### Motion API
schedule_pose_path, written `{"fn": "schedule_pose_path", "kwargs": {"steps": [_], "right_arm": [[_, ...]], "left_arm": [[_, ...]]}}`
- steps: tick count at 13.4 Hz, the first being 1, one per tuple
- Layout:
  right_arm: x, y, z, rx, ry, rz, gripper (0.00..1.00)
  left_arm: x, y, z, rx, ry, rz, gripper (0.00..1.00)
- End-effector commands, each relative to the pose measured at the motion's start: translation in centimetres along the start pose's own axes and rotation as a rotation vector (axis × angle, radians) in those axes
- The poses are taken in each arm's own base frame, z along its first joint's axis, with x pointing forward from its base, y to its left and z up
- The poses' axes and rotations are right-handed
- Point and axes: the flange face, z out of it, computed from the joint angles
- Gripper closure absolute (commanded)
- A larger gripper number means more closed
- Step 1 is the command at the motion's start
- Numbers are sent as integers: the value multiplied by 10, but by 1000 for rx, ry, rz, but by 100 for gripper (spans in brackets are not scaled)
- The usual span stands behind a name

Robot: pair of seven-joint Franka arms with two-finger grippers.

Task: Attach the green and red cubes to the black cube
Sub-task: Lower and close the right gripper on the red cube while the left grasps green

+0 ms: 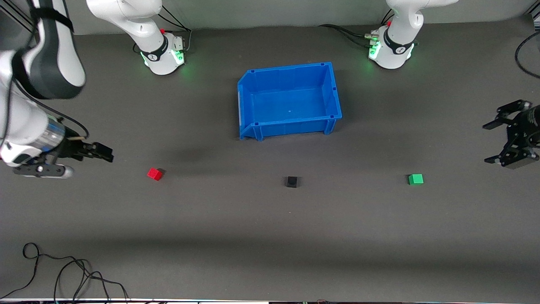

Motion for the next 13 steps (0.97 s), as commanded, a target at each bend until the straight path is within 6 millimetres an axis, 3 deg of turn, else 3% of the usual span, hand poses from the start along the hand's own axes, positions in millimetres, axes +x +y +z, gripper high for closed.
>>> {"fn": "schedule_pose_path", "kwargs": {"steps": [1, 4, 8, 13], "right_arm": [[5, -4, 37, 71, -18, 77, 0], [15, -2, 84, 63, -51, 94, 1], [10, 2, 160, 51, -50, 126, 1], [13, 1, 222, 38, -51, 184, 1]], "left_arm": [[26, 11, 34, 22, -92, -121, 0], [54, 10, 81, -16, -140, -182, 0], [81, 12, 172, -32, -180, -174, 0], [96, 0, 262, -86, -143, -188, 0]]}}
